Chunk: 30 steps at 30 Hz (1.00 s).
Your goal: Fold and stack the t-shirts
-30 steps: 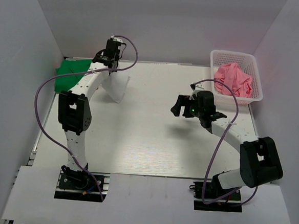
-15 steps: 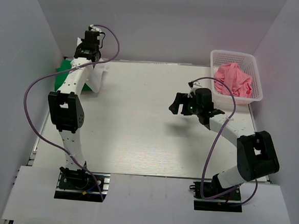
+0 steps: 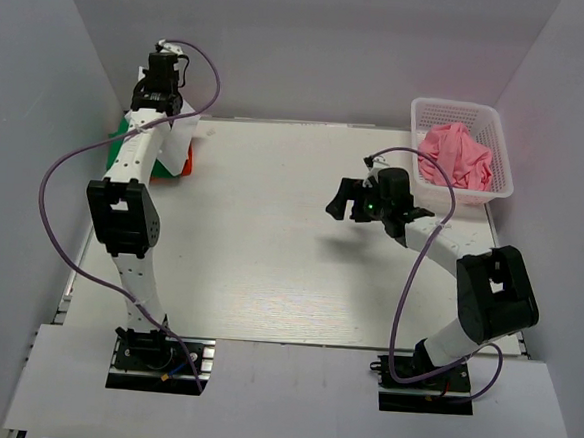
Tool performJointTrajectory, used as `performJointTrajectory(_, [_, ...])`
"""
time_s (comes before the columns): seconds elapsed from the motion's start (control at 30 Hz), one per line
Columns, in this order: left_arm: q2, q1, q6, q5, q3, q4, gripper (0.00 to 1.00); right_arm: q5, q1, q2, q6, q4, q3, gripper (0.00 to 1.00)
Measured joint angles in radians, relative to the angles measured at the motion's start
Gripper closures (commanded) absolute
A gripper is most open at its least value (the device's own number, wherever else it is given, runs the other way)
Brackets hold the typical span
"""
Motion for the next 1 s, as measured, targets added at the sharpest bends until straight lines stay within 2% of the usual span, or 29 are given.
performJointTrajectory(0.4, [0.099,0.105,-0.044,0.008,-0.001,-0.008,1.0,0.002,0.0,0.038,0.0,-0.007,0.052,0.1])
performJointTrajectory(0.6, [0.194,0.154,-0.078,0.006,0.054,-0.013,0.98,0.005,0.0,0.057,0.003,-0.018,0.069,0.1])
performJointTrajectory(0.67, [0.225,0.168,-0.085,0.011,0.063,-0.015,0.82,0.008,0.0,0.062,0.003,-0.027,0.08,0.1])
performJointTrajectory(0.7, [0.238,0.174,-0.087,0.012,0.064,-0.018,0.6,0.01,0.0,0.067,0.004,-0.031,0.088,0.1])
performJointTrajectory(0.73, [0.249,0.179,-0.085,0.013,0.067,-0.019,0.47,0.011,0.0,0.071,0.004,-0.031,0.095,0.1])
performJointTrajectory(0.8, [0.276,0.187,-0.097,0.009,0.093,-0.032,0.0,0.012,0.0,0.082,0.004,-0.033,0.108,0.1])
performJointTrajectory(1.0, [0.32,0.207,-0.175,-0.046,0.18,-0.096,0.0,0.011,0.001,0.118,0.011,-0.038,0.137,0.1])
